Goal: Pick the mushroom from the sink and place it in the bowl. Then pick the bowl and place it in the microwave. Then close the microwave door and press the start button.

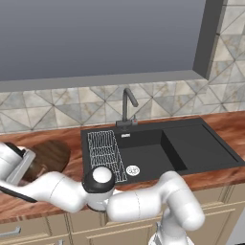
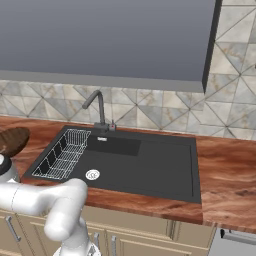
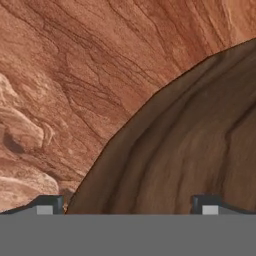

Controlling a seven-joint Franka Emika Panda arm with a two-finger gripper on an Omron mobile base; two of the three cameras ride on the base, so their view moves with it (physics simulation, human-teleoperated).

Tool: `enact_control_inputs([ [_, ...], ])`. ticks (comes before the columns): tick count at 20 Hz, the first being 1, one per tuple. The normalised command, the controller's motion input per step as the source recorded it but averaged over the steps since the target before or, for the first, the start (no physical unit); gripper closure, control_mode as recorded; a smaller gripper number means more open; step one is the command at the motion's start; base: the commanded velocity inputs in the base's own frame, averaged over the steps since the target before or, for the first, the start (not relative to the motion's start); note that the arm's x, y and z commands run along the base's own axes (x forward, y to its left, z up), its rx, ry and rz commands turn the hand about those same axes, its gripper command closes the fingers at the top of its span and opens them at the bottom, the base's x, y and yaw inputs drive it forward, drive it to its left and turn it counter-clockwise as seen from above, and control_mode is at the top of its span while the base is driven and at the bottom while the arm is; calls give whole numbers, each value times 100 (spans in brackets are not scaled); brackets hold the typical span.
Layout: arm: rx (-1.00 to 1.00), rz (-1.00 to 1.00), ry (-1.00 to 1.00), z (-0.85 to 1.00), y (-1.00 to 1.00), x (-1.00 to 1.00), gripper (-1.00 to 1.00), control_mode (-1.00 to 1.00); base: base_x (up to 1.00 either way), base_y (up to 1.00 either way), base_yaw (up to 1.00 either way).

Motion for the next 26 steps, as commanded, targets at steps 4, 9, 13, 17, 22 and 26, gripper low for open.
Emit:
enact_control_inputs([
  [4,-4,7,0,-11,0,49,100,-100,0,0,0],
  [9,-2,7,0,-6,0,22,100,-100,0,0,0],
  [13,-4,2,4,0,2,0,100,-100,0,0,0],
  [17,0,0,4,19,-1,0,100,-100,0,0,0],
  [22,0,0,1,62,-20,-24,100,-100,0,0,0],
  [26,-5,5,1,64,-26,-27,100,-100,0,0,0],
])
